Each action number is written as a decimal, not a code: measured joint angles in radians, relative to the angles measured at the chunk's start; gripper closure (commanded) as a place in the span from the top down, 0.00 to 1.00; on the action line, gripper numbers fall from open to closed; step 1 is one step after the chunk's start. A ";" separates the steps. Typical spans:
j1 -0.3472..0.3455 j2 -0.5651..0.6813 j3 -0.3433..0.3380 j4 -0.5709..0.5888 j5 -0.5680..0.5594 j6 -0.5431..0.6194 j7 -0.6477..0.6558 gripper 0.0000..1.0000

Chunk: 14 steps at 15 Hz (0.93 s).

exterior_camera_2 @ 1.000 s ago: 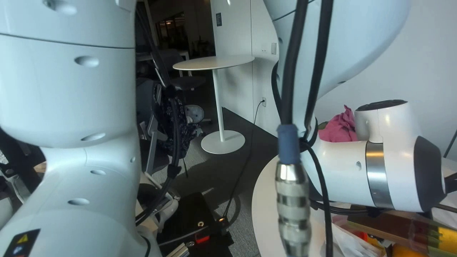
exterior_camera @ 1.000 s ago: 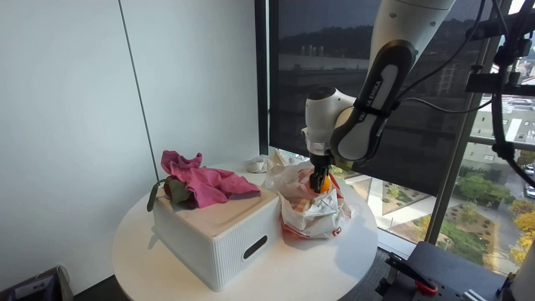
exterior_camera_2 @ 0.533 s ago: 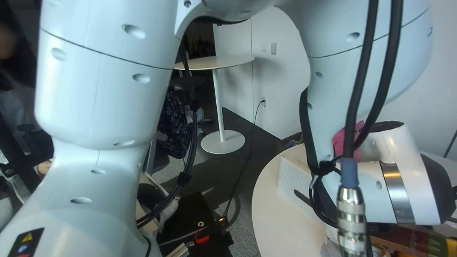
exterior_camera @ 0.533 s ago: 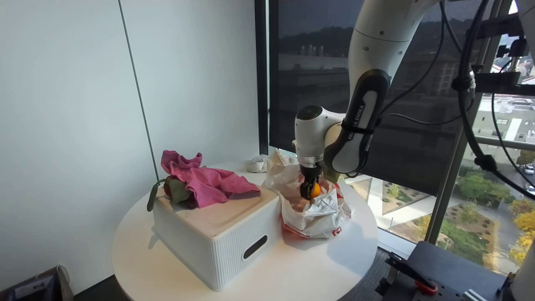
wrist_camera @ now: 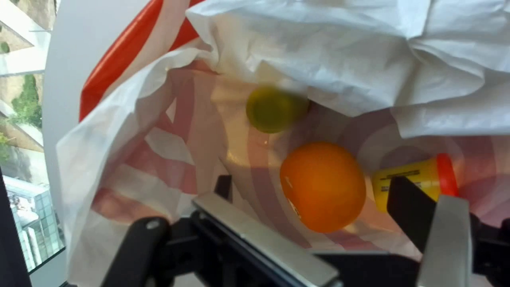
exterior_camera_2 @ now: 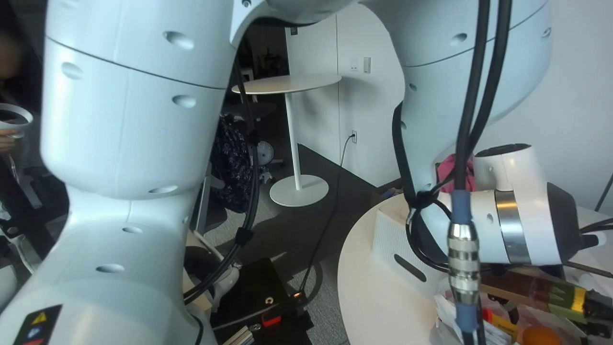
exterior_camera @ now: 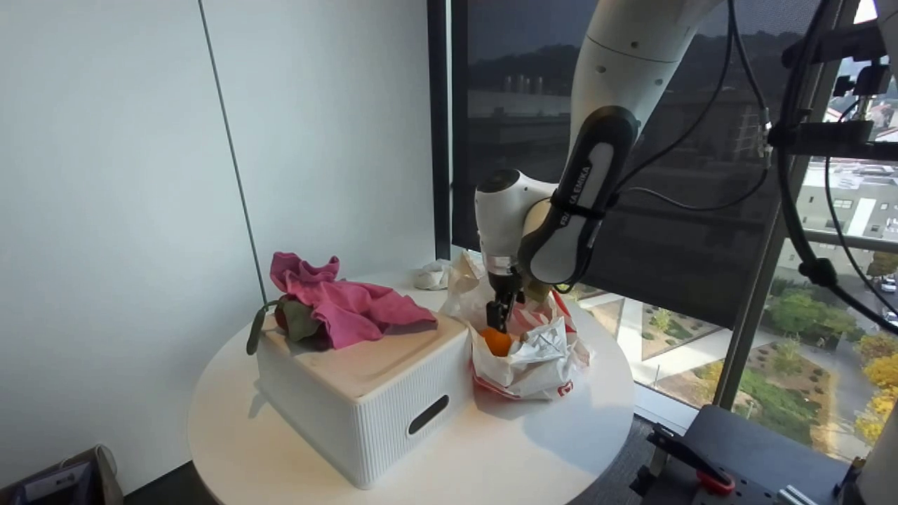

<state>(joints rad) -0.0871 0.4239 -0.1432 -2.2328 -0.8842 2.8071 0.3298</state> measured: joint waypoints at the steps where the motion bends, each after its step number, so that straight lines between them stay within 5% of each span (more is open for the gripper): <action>1: 0.000 -0.046 0.032 -0.022 0.081 -0.050 -0.066 1.00; 6: 0.013 -0.267 0.204 -0.109 0.464 -0.110 -0.411 1.00; 10: 0.126 -0.324 0.244 -0.072 0.500 -0.074 -0.440 1.00; 14: 0.172 -0.239 0.261 -0.018 0.561 0.011 -0.462 1.00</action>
<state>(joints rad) 0.0852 0.1851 0.1175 -2.2507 -0.3233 2.8186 -0.1325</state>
